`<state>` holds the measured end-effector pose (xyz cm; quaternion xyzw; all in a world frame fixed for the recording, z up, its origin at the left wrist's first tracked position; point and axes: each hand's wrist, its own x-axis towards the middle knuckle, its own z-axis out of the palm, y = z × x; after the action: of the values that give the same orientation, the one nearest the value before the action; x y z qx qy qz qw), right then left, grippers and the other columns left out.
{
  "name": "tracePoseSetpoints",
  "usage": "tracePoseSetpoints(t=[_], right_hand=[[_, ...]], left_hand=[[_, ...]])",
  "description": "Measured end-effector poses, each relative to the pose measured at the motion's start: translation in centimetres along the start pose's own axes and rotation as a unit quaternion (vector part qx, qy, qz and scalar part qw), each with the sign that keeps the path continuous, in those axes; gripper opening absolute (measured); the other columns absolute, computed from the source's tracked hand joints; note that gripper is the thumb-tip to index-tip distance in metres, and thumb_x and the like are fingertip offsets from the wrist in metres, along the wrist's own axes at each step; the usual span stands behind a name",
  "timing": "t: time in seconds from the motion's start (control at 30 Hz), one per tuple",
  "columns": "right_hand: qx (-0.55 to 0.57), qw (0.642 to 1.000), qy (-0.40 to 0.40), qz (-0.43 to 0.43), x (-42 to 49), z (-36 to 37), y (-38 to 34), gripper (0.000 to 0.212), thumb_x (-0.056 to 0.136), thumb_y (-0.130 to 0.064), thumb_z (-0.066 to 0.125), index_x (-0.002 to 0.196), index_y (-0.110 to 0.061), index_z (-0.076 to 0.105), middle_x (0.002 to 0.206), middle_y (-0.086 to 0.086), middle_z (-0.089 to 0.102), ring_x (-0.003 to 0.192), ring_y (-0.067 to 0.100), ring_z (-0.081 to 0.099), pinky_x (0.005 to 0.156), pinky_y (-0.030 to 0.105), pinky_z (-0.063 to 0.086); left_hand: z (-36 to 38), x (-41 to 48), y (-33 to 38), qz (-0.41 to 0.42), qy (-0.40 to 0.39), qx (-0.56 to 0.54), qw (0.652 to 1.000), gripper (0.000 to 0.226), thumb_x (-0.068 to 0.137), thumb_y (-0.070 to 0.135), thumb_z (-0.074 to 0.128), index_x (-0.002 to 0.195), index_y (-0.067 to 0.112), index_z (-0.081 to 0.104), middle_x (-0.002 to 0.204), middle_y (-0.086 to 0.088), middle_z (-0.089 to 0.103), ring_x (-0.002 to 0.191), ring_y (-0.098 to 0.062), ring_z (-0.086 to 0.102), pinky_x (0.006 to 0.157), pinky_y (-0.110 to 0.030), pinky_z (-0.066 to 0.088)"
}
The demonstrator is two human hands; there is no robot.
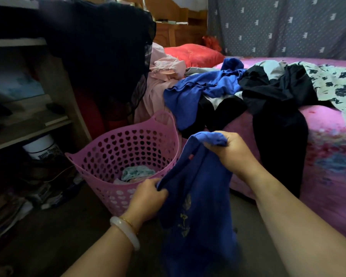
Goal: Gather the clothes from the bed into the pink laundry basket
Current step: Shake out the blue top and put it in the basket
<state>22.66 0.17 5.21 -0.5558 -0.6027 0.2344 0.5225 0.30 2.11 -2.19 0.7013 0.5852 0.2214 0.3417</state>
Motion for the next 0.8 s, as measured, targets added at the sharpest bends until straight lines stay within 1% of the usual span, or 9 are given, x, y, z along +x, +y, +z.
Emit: tracePoseSetpoints(t=[0.03, 0.1, 0.17, 0.3, 0.37, 0.43, 0.53, 0.67, 0.8], right_hand=[[-0.133, 0.99, 0.036, 0.017, 0.3, -0.6, 1.0, 0.009, 0.089, -0.021, 0.064, 0.086, -0.015, 0.07, 0.073, 0.005, 0.068, 0.073, 0.016, 0.063, 0.063, 0.03, 0.048], [-0.366, 0.923, 0.055, 0.104, 0.0, -1.6, 2.5, 0.024, 0.086, -0.041, 0.059, 0.091, -0.019, 0.068, 0.086, 0.009, 0.07, 0.085, 0.031, 0.066, 0.067, 0.033, 0.048], [-0.416, 0.889, 0.041, 0.188, -0.4, -1.9, 3.2, 0.035, 0.087, -0.05, 0.053, 0.094, -0.02, 0.069, 0.096, 0.012, 0.069, 0.09, 0.035, 0.064, 0.067, 0.032, 0.044], [-0.145, 0.951, -0.035, 0.269, -0.7, 0.1, 2.4, 0.037, 0.09, -0.043, 0.058, 0.089, -0.009, 0.071, 0.08, 0.012, 0.067, 0.068, 0.021, 0.058, 0.062, 0.029, 0.043], [0.019, 0.954, -0.114, 0.275, -1.1, 1.5, 1.3, 0.032, 0.091, -0.039, 0.06, 0.094, -0.008, 0.07, 0.09, 0.015, 0.069, 0.077, 0.02, 0.062, 0.071, 0.031, 0.047], [0.147, 0.934, -0.211, 0.247, -1.7, 2.4, -0.1, 0.035, 0.087, -0.038, 0.064, 0.105, -0.008, 0.069, 0.104, 0.016, 0.07, 0.098, 0.024, 0.068, 0.09, 0.034, 0.052], [0.091, 0.933, -0.31, 0.161, -1.7, 2.8, -1.0, 0.045, 0.073, -0.028, 0.08, 0.113, -0.012, 0.065, 0.111, 0.007, 0.072, 0.109, 0.019, 0.066, 0.1, 0.036, 0.049], [-0.073, 0.964, -0.221, 0.125, -1.4, 2.9, -0.3, 0.044, 0.064, -0.016, 0.073, 0.106, -0.018, 0.063, 0.106, 0.006, 0.07, 0.101, 0.019, 0.066, 0.094, 0.047, 0.052], [0.088, 0.969, -0.195, 0.119, -1.5, 3.2, -2.2, 0.052, 0.073, 0.012, 0.046, 0.114, -0.012, 0.064, 0.112, 0.018, 0.069, 0.106, 0.028, 0.065, 0.098, 0.045, 0.047]], left_hand=[[-0.5, 0.2, 0.0, -0.017, 0.036, -0.009, 0.999, 0.01, 0.085, 0.015, 0.055, 0.081, 0.015, 0.063, 0.079, -0.005, 0.068, 0.074, -0.023, 0.064, 0.067, -0.038, 0.052], [-1.7, 0.3, 0.5, -0.053, 0.091, -0.034, 0.994, 0.019, 0.088, 0.016, 0.049, 0.075, 0.005, 0.058, 0.072, -0.009, 0.063, 0.065, -0.025, 0.057, 0.061, -0.036, 0.045], [-2.7, 0.2, 1.7, -0.085, 0.112, -0.126, 0.982, 0.023, 0.09, 0.015, 0.045, 0.07, 0.005, 0.053, 0.068, -0.011, 0.056, 0.061, -0.023, 0.049, 0.058, -0.033, 0.037], [-2.7, -0.7, 5.6, -0.183, 0.037, -0.387, 0.903, 0.023, 0.096, 0.018, 0.048, 0.096, -0.001, 0.061, 0.075, -0.016, 0.062, 0.064, -0.026, 0.059, 0.062, -0.031, 0.048], [-2.1, -0.9, 7.1, -0.155, -0.017, -0.431, 0.889, 0.021, 0.098, 0.018, 0.045, 0.097, 0.0, 0.056, 0.058, -0.011, 0.059, 0.047, -0.02, 0.058, 0.051, -0.029, 0.051], [-1.5, -1.0, 8.4, -0.099, -0.057, -0.409, 0.905, 0.019, 0.098, 0.013, 0.044, 0.1, 0.001, 0.057, 0.069, -0.014, 0.066, 0.052, -0.017, 0.063, 0.053, -0.026, 0.053], [-1.1, -1.1, 8.6, -0.014, -0.051, -0.323, 0.945, 0.011, 0.093, 0.008, 0.055, 0.092, 0.006, 0.065, 0.083, -0.011, 0.068, 0.069, -0.014, 0.065, 0.057, -0.023, 0.053], [-2.7, -1.3, 6.7, 0.063, -0.07, -0.281, 0.955, 0.019, 0.085, -0.006, 0.06, 0.086, 0.009, 0.072, 0.073, 0.002, 0.071, 0.069, -0.003, 0.067, 0.059, -0.01, 0.05], [-3.6, -0.7, 4.0, 0.044, -0.027, -0.168, 0.984, 0.041, 0.077, -0.011, 0.064, 0.106, 0.017, 0.061, 0.095, -0.001, 0.06, 0.088, -0.01, 0.057, 0.07, -0.016, 0.047]])
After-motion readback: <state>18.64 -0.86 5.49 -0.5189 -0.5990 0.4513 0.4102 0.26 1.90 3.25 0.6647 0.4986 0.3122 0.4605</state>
